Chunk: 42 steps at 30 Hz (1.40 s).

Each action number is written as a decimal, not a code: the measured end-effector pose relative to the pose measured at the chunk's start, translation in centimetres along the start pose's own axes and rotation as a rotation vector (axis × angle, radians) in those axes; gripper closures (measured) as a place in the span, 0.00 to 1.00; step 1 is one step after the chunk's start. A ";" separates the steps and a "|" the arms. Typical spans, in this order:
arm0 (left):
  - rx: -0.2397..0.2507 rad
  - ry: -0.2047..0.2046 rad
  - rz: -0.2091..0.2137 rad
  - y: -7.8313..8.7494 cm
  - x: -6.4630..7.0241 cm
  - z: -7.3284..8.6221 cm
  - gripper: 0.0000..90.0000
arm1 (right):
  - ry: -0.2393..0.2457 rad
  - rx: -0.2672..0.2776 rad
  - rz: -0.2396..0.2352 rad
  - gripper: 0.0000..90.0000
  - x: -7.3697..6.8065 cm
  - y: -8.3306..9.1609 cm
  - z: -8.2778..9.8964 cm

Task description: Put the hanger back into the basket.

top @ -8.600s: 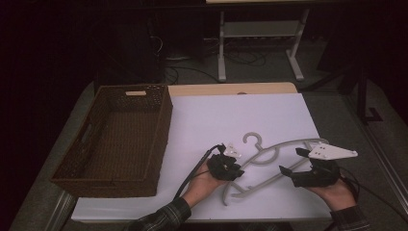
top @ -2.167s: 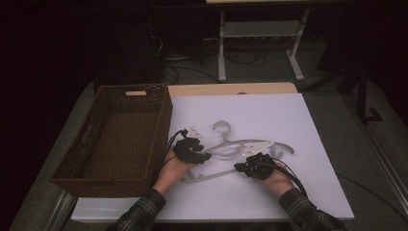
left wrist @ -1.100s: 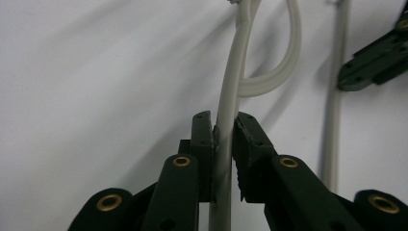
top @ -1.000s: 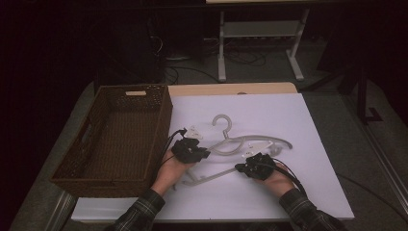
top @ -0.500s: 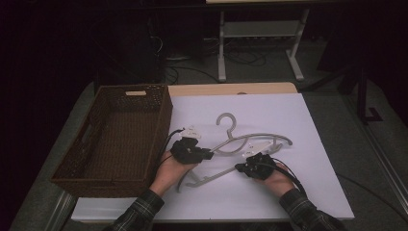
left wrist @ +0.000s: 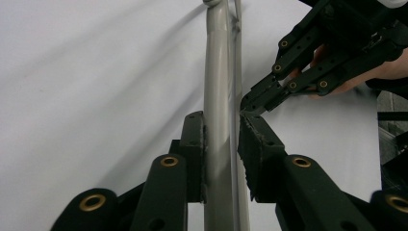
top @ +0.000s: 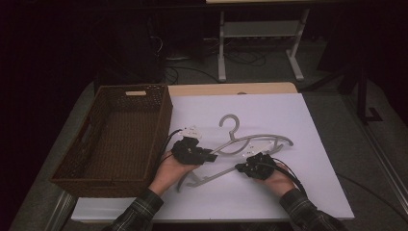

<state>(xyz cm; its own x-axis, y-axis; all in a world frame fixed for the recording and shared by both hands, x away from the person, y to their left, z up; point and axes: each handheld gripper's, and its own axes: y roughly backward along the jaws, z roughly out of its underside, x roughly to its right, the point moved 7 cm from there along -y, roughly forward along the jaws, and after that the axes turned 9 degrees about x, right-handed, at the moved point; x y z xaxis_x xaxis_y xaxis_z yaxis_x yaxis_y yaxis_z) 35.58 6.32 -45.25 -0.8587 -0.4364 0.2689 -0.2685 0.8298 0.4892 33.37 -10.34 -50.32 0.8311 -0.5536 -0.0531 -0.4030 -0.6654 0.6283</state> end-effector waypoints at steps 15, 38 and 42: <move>-0.002 -0.024 -0.009 -0.1 0.2 -0.3 0.89 | 0.007 0.001 0.002 1.00 0.0 0.1 0.0; 0.076 -0.017 -0.066 1.0 1.1 -3.4 0.90 | -0.054 0.202 0.032 0.27 1.0 5.3 -0.8; 0.072 -0.023 -0.072 1.3 1.2 -4.1 0.90 | -0.059 0.210 0.049 0.26 1.4 5.8 -0.6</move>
<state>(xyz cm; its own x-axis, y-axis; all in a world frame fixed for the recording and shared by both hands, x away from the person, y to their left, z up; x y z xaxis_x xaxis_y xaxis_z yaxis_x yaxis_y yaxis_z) 36.00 5.44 -40.86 -0.8459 -0.4878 0.2155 -0.3594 0.8200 0.4455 32.39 -14.68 -46.24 0.7872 -0.6121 -0.0757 -0.5184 -0.7232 0.4563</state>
